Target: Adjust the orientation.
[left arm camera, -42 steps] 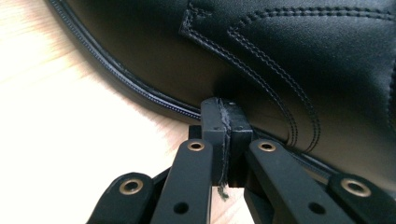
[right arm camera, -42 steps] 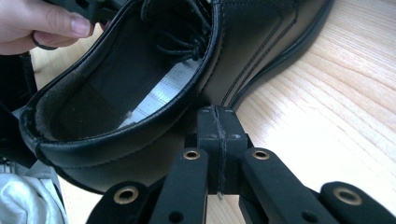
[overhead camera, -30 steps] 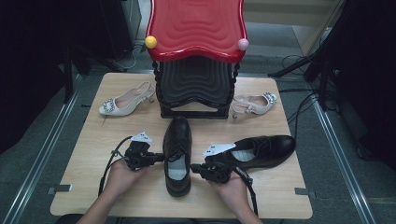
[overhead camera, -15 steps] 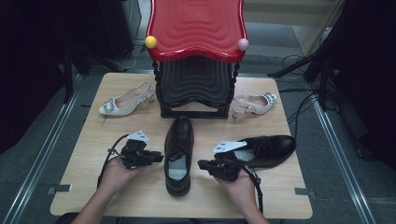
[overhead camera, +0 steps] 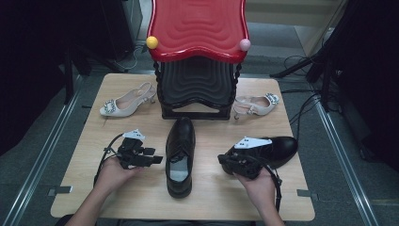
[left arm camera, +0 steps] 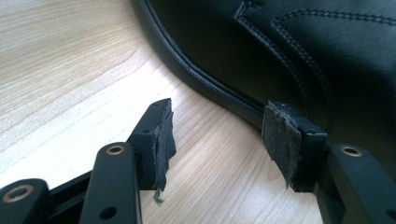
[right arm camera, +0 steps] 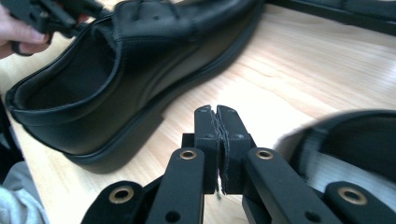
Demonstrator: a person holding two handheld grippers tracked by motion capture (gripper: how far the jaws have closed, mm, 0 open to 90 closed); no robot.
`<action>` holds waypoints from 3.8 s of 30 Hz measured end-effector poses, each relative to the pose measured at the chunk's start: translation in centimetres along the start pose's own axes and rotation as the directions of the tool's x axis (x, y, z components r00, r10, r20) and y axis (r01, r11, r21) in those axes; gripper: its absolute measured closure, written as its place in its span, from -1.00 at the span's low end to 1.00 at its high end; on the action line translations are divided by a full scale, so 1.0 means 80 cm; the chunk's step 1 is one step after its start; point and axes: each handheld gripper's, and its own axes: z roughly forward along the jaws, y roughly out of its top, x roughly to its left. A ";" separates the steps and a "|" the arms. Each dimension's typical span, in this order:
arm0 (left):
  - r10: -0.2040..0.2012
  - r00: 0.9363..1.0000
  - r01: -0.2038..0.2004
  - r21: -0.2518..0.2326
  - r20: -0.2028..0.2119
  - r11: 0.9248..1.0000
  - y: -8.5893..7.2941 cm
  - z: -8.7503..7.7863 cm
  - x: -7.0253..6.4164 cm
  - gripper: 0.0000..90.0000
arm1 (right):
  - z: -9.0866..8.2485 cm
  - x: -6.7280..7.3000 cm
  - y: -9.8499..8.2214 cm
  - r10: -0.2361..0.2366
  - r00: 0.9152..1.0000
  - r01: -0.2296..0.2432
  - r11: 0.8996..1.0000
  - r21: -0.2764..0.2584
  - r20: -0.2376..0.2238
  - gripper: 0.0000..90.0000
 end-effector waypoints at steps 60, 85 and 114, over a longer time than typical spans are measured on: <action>0.005 0.999 -0.006 -0.006 -0.034 1.000 -0.002 -0.001 -0.001 -0.12 | 0.009 -0.001 -0.015 0.080 0.993 -0.071 0.991 0.110 -0.085 1.00; -0.002 0.999 0.002 -0.011 -0.035 1.000 -0.002 -0.003 0.000 -0.12 | -0.009 0.026 -0.004 -0.013 0.994 0.017 0.999 0.038 -0.110 1.00; 0.045 0.999 -0.045 -0.002 -0.028 0.999 0.018 0.012 0.002 -0.12 | -0.092 -0.076 -0.056 0.192 0.959 -0.181 0.981 -0.072 0.207 1.00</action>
